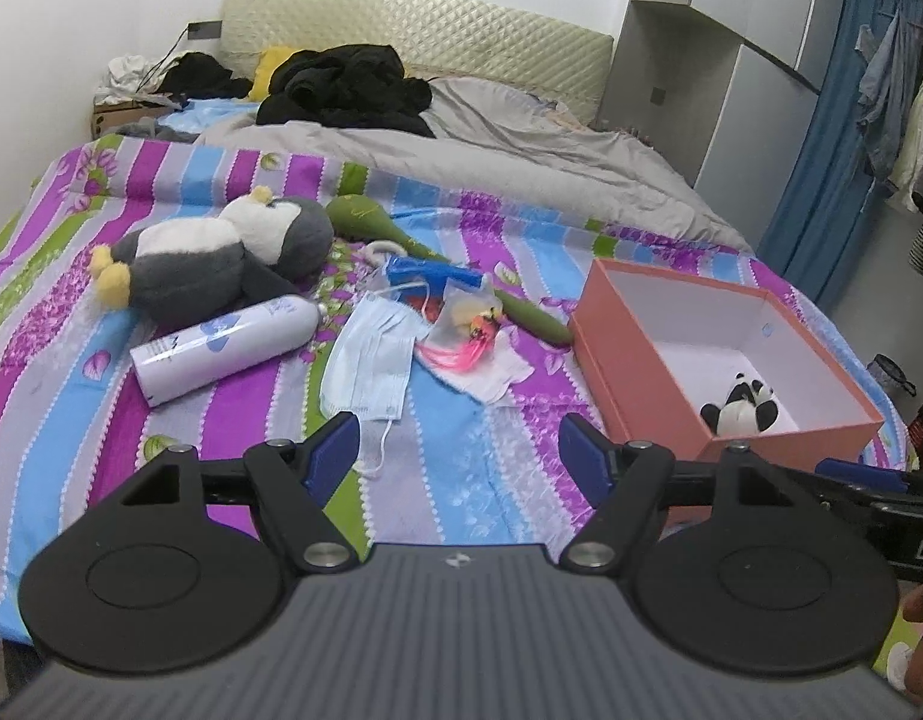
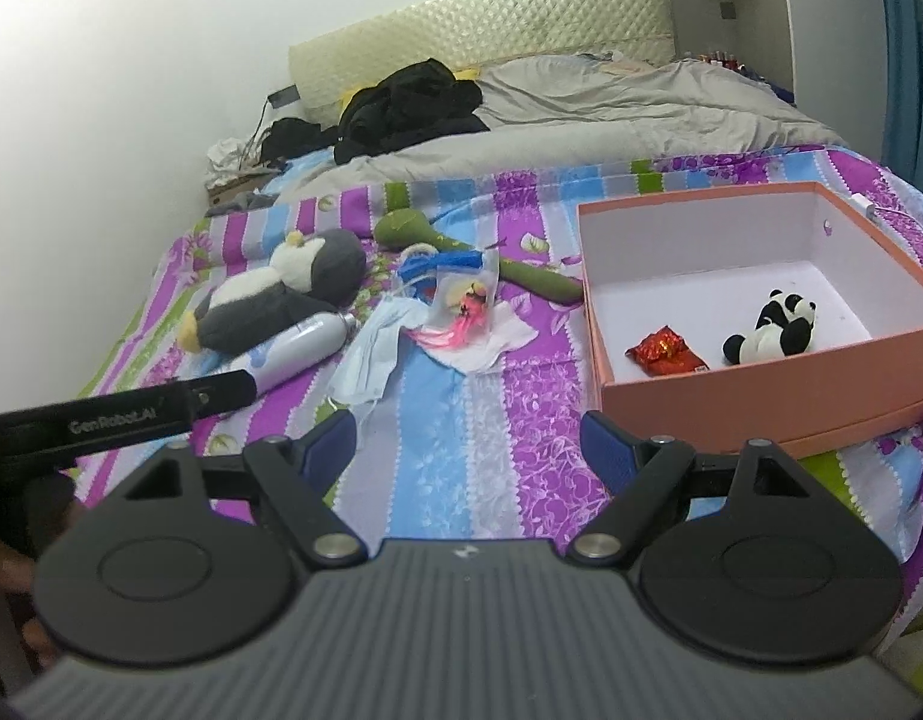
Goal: Organize soft objects
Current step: 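Withdraw both open tools up and away from the box, then grasp the white face mask with the left tool while the right tool grasps the pink-feathered yellow toy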
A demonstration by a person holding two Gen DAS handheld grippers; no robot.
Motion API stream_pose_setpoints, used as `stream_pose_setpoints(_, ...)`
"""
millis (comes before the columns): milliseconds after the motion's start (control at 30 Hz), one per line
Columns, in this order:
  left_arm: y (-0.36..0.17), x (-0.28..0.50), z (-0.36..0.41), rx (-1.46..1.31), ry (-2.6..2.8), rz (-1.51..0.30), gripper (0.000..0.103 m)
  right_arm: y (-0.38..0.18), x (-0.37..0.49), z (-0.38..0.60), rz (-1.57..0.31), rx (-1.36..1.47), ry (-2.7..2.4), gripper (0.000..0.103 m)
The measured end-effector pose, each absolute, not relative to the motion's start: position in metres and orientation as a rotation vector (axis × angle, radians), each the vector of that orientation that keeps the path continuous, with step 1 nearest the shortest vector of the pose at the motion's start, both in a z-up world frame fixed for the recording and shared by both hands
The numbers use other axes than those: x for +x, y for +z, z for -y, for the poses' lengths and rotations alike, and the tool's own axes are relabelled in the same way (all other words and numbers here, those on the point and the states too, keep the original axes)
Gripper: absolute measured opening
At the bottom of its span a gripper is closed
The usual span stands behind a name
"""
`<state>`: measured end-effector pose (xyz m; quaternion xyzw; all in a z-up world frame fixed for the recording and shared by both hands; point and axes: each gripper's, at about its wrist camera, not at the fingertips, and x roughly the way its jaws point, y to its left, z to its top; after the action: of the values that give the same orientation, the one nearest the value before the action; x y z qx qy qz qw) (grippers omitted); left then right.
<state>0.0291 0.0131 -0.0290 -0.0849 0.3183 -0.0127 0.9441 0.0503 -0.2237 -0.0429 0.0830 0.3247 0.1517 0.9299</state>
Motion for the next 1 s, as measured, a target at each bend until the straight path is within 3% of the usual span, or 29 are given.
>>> stream_pose_setpoints(833,-0.084,0.094,-0.045,-0.163,-0.006,-0.719,0.078,-0.064,0.114,0.185,-0.640,0.141,0.366,0.083)
stream_pose_setpoints(1000,-0.102,0.112,-0.049,-0.135,-0.003,-0.736,0.078,-0.078,0.138,0.177,-0.679,0.166,0.391,0.079)
